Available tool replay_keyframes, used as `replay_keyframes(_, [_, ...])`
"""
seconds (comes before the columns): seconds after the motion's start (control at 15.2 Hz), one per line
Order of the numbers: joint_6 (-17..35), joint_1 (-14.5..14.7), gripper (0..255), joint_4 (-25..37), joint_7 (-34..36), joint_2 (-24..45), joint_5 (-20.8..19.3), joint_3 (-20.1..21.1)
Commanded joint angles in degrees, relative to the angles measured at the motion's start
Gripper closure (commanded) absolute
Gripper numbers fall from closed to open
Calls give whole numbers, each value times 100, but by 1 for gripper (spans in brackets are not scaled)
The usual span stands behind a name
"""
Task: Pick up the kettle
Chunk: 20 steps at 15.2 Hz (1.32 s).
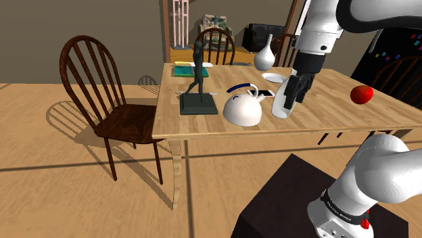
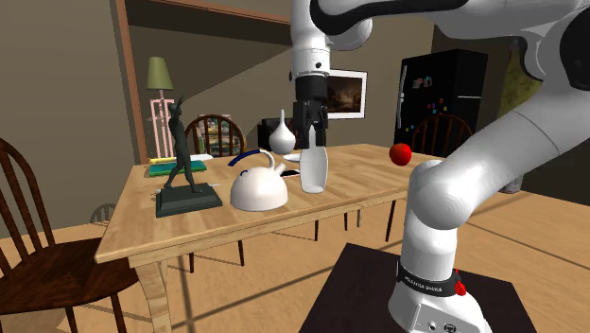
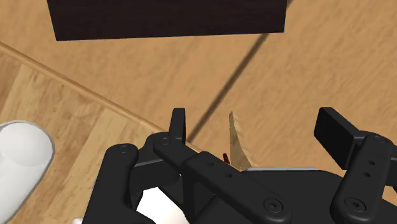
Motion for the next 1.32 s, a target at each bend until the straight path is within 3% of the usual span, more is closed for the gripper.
replay_keyframes(0.0, [0, 0, 0, 0, 0, 0, 0, 0])
replay_keyframes(0.66, [444, 308, 0, 924, -3037, 1732, -1324, -1086])
replay_keyframes(1.25, [939, 563, 0, 2343, -5518, 3631, -1906, -1597])
